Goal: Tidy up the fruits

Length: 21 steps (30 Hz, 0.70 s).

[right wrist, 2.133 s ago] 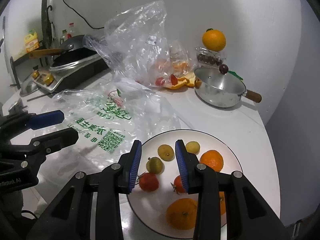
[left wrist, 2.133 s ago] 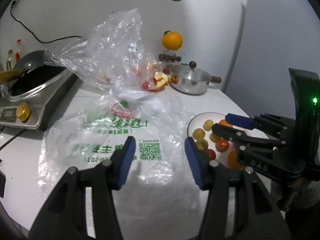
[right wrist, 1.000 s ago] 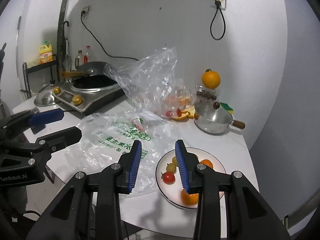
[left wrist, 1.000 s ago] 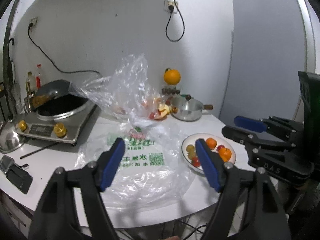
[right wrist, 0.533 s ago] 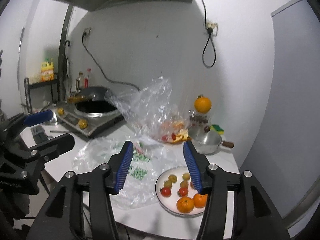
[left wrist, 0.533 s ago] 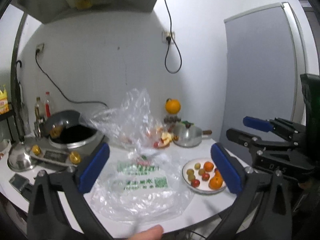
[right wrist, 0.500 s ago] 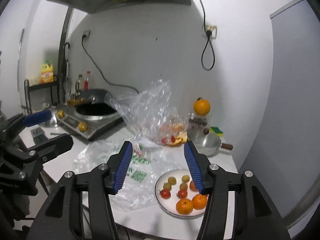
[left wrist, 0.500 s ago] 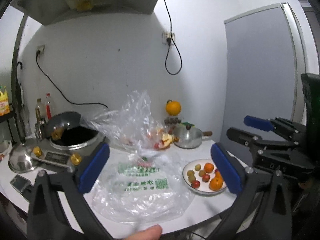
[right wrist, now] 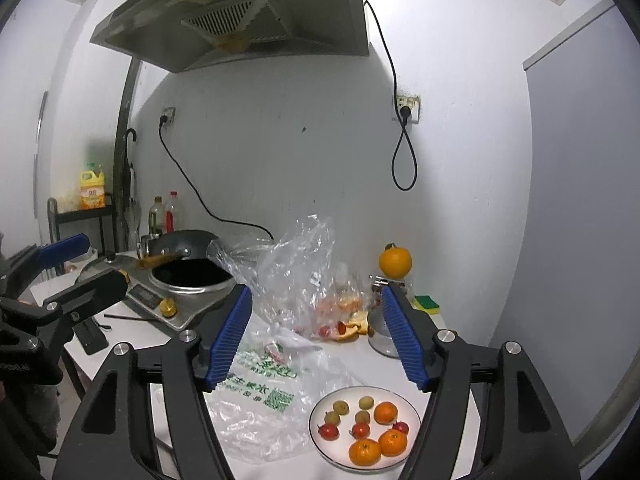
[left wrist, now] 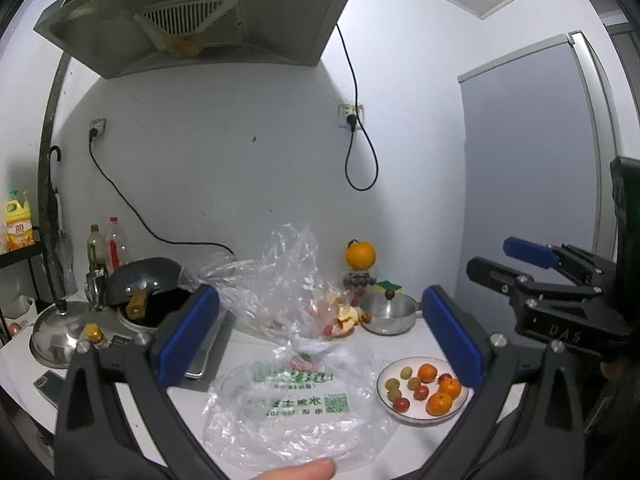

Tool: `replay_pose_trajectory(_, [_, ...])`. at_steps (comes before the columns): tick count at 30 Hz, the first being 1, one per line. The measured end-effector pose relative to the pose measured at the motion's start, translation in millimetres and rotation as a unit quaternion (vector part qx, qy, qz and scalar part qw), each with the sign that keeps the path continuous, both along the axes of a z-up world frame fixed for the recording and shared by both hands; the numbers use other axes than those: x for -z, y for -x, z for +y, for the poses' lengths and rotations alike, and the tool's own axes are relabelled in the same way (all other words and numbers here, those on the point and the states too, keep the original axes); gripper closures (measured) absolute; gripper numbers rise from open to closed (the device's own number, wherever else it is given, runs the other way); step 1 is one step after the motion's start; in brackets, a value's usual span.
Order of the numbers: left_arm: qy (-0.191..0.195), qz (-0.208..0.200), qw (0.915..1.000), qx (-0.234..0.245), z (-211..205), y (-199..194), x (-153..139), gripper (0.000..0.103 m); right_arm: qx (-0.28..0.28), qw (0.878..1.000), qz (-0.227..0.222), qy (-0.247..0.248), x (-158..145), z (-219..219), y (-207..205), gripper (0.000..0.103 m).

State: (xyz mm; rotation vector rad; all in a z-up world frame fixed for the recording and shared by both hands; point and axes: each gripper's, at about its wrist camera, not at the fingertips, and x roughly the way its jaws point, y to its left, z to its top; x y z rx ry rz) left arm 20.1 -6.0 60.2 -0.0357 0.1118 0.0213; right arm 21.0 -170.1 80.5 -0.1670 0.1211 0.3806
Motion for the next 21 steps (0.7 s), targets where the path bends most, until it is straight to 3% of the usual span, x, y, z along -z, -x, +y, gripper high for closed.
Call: replay_pose_trajectory(21, [0.005,0.015,0.9999,0.003,0,-24,8,0.001,0.0,1.0,0.016,-0.001,9,-1,-23,0.032])
